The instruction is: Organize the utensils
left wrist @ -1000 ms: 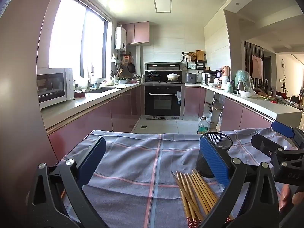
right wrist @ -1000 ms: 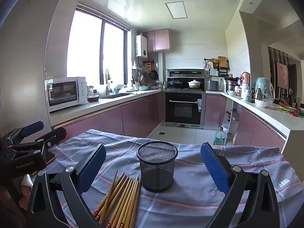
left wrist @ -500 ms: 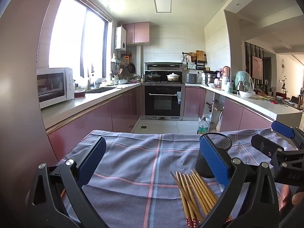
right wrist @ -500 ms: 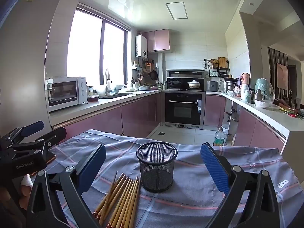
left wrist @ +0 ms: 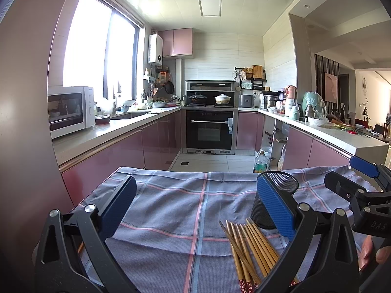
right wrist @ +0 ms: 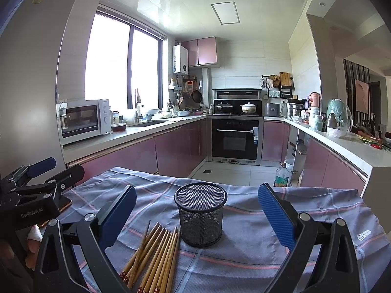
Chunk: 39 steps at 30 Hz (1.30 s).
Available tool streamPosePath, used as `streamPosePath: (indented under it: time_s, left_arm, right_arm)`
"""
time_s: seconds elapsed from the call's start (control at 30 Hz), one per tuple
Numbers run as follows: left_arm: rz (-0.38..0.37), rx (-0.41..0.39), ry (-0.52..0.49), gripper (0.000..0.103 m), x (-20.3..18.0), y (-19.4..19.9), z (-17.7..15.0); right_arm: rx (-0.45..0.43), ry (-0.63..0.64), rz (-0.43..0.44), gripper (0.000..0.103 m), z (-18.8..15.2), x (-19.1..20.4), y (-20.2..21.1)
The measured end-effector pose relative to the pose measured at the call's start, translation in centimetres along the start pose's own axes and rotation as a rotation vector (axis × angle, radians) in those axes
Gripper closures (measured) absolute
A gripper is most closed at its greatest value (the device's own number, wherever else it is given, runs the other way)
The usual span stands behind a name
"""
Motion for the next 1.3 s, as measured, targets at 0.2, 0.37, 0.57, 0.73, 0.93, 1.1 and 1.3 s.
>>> streamPosePath:
  time_s: [0.2,0.37,0.57,0.73,0.93,1.1,1.3]
  left_arm:
    - [0.0,0.0,-0.001,0.006,-0.04,-0.07,-0.07]
    - [-0.002,0.001,0.001,0.006,-0.02,-0.06,-0.07]
    - [-0.001,0.001,0.001,0.006,-0.05,-0.06,-0.08]
    - [0.0,0.002,0.002,0.006,-0.03,-0.06,-0.08]
    - [-0.001,0.001,0.002,0.006,-0.02,-0.05,-0.1]
    - [-0.003,0.003,0.003,0.006,-0.12,0.02,-0.11]
    - [-0.003,0.006,0.002,0.006,-0.31,0.03,-0.23]
  right_arm:
    - [-0.002,-0.001,0.002,0.007,-0.01,-0.06,-0.03]
    - [-0.001,-0.003,0.003,0.007,-0.03,-0.2,-0.15]
    - [-0.005,-0.005,0.003,0.007,-0.09,-0.27,-0.09]
    - [-0.004,-0.006,0.005,0.007,-0.12,-0.25,-0.11]
    - [-0.004,-0.007,0.007,0.007,-0.14,-0.25,0.02]
    - [-0.003,-0.008,0.005,0.007,-0.16,-0.25,-0.02]
    - [-0.003,-0.009,0.006,0.007,-0.22,-0.24,-0.05]
Point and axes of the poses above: each gripper's, at about its wrist camera, not at the fingertips, and y roughly against the way its jaws point, x to its left, z to its top, the point moved 1 cm from there along -y, roughly the way its jaws point, and after that the axes turned 3 degrees about y, right-handed, at the moved point
